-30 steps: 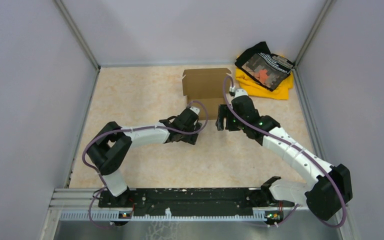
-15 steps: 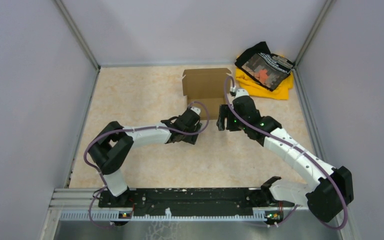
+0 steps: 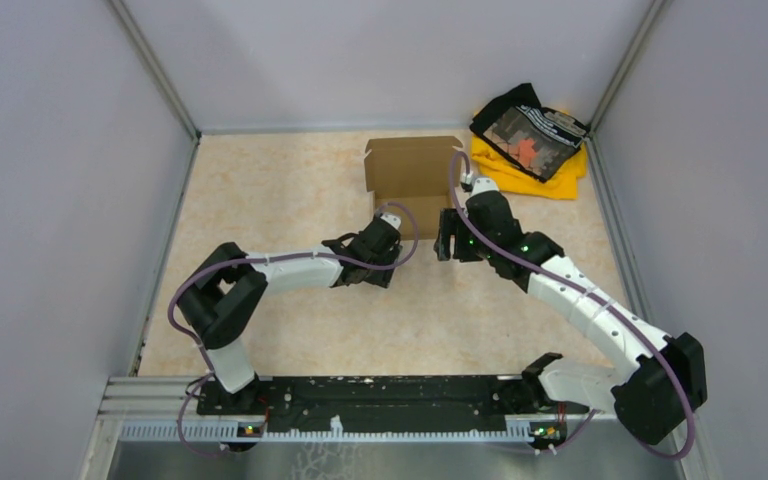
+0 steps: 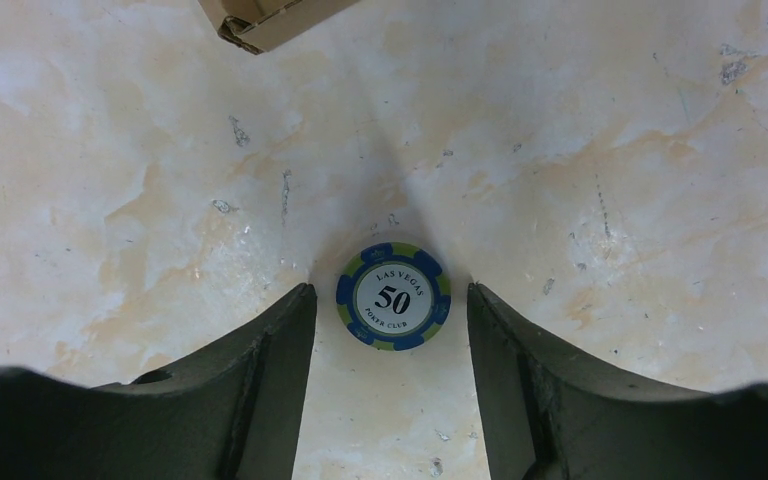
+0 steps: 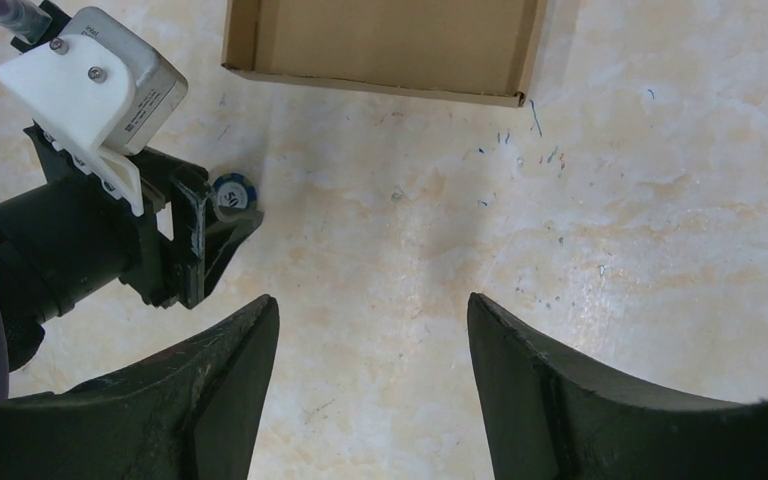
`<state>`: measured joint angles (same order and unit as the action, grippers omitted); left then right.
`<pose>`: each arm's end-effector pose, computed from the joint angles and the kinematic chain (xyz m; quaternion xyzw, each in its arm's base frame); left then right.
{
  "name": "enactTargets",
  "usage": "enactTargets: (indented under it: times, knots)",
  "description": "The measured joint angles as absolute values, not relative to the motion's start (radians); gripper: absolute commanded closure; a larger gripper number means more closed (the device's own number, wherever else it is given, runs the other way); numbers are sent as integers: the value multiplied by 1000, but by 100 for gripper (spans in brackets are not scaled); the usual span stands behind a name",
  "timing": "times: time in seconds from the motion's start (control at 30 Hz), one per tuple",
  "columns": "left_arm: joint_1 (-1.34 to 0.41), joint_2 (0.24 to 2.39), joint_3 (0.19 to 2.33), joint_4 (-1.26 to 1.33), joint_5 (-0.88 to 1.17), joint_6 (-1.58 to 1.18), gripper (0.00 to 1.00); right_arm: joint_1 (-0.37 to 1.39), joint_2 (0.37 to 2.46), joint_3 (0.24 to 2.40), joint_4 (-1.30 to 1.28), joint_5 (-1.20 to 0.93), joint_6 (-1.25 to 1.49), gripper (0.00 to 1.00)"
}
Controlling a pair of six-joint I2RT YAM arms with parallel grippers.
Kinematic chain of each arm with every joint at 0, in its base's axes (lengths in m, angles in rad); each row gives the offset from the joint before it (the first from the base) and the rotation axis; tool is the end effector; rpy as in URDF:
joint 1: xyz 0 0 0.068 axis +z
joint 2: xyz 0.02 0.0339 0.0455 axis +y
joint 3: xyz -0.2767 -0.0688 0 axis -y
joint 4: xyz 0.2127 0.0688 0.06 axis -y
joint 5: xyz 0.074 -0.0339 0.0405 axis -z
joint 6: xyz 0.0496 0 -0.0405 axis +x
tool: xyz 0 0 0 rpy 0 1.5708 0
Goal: Fold the paper box
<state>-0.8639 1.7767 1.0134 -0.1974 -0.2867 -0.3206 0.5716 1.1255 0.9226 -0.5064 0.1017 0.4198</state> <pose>0.2324 -0.2505 0.1810 0.2120 0.9209 -0.0529 0.3227 0.1834 0.1120 0.2988 -0.0476 0.9065 0.1577 0.3888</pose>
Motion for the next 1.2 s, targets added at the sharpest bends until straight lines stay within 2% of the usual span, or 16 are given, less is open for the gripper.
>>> enactTargets:
  times: [0.93, 1.2]
  knots:
    - [-875, 1780, 1013, -191, -305, -329, 51, 570, 1126, 903, -505, 92, 420, 33]
    - [-877, 1781, 1013, -192, -318, -336, 52, 566, 1126, 897, -503, 84, 420, 33]
